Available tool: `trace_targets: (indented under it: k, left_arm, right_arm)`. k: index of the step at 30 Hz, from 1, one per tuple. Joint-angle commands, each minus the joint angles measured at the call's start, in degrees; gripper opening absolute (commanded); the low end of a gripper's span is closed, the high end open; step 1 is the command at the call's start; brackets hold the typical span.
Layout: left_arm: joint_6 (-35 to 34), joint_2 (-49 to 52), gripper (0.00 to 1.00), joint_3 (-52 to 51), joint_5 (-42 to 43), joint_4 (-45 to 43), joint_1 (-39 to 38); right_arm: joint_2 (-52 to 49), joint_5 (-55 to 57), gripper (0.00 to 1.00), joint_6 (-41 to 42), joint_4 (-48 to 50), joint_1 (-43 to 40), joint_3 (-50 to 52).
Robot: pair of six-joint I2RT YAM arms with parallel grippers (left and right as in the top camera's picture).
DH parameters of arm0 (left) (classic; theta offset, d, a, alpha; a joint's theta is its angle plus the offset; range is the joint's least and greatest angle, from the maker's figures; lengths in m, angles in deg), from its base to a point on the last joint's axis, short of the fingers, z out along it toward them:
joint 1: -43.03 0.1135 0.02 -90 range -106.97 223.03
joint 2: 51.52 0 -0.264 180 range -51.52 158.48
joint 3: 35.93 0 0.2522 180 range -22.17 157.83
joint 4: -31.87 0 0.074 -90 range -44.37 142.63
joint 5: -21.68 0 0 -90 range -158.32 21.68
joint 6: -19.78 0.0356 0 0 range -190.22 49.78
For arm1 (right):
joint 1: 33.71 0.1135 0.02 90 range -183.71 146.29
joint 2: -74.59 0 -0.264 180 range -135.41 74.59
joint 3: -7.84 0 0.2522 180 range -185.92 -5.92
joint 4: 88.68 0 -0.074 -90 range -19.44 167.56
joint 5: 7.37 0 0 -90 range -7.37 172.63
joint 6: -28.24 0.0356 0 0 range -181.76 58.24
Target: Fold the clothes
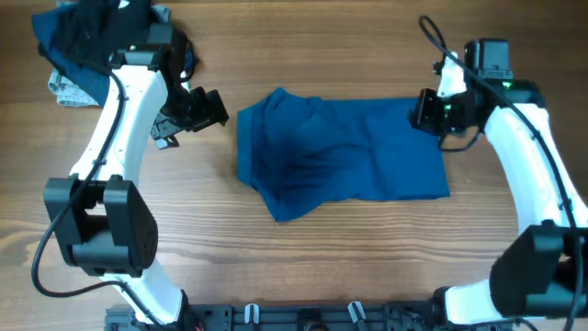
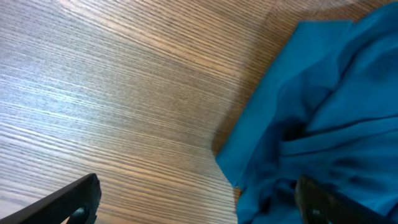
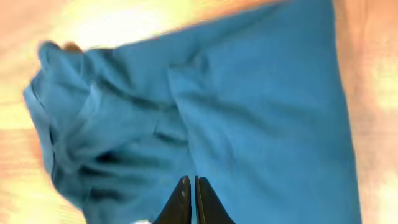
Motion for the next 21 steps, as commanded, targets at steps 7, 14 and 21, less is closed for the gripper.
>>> trace_targets:
  k: [7,14,21]
  left_arm:
    - [0.3,-0.7,1.00,-0.2,0.7,0.3,0.5]
    - [0.3,-0.7,1.00,-0.2,0.7,0.2,0.5]
    - [0.3,-0.7,1.00,-0.2,0.7,0.4,0.5]
  right_arm:
    - [-1.3,-2.6,0.04,9.5,11.4,0.1,20.5]
    - [-1.2,-4.5,0.05,11.9,20.3,0.2,28.7]
    - [6.0,0.7,0.05,11.6,11.8,0.2,17.8]
